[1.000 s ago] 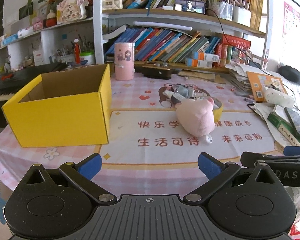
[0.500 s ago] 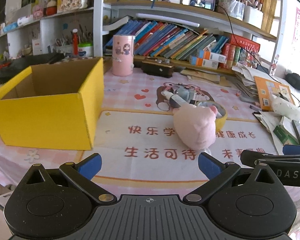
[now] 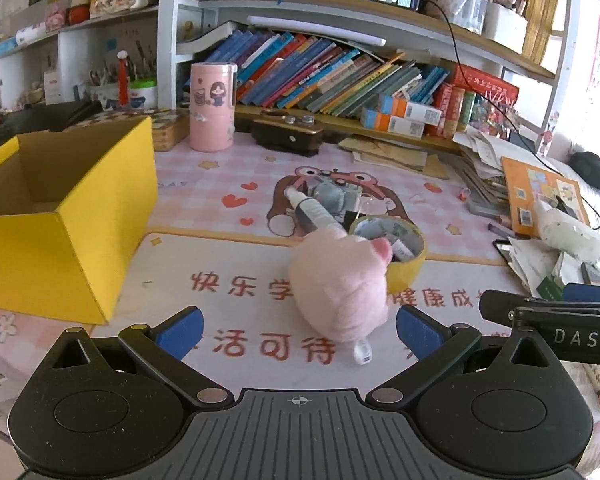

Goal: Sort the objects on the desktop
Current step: 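Grasp pink plush pig with left tool while right tool grasps yellow tape roll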

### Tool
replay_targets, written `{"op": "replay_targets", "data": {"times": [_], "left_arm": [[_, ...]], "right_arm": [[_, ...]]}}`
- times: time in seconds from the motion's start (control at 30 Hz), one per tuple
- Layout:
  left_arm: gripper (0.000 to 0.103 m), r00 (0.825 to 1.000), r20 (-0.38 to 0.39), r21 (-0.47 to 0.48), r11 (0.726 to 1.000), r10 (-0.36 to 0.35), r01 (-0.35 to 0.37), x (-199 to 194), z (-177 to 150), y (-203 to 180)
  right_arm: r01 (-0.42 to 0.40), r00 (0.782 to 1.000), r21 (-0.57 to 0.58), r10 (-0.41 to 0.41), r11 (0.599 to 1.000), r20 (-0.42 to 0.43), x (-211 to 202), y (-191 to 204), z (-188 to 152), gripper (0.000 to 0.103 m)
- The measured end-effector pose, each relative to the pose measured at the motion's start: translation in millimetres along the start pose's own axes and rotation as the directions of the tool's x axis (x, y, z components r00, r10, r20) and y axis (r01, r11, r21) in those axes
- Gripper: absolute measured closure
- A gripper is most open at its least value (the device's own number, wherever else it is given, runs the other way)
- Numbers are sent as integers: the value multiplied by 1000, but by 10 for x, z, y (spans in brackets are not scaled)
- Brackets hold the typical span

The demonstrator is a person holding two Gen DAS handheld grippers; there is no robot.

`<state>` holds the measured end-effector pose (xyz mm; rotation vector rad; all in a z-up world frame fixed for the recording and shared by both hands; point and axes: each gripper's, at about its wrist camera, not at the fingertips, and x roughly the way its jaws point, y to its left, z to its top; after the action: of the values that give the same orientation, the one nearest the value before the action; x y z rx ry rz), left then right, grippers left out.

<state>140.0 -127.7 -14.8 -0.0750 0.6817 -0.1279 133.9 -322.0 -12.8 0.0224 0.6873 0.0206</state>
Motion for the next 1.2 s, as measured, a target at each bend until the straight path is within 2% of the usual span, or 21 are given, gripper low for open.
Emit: {"op": "replay_targets", "data": {"times": [0.43,0.53,0.67,0.73,0.8,0.83,0.9,1.03,1.2], "left_arm": [[0,996,-68,-31,998,50,-52,470,147,-358],[0,994,-84,26,998,67,-65,655,192,-441],[2,985,-113,65,990,129,-123,894,247,-482],[7,980,-128,65,987,151,-143,969,254,-459],[27,977,-146,57,988,153,-146,1015,247,-409],[35,979,-152,45,990,140,-134,1011,243,-383],[37,977,-157,37,989,145,-141,974,247,-350],[39,972,-175,-15,987,155,-160,780,269,-214],[39,979,-122,-153,972,163,-181,292,337,25]], "right_arm": [[-34,999,-16,34,999,8,291,-489,214,0],[-42,999,-20,42,999,-4,352,-570,242,0],[-68,997,-30,67,997,-23,446,-619,265,0],[-89,996,-39,88,995,-32,497,-615,274,0],[-106,994,-41,104,993,-43,558,-612,288,0],[-117,992,-40,115,992,-56,604,-602,298,0],[-144,987,-40,140,989,-82,692,-562,307,0],[-205,974,-62,197,977,-114,832,-416,342,0],[-289,953,-105,276,952,-126,1016,-173,392,0]]}}
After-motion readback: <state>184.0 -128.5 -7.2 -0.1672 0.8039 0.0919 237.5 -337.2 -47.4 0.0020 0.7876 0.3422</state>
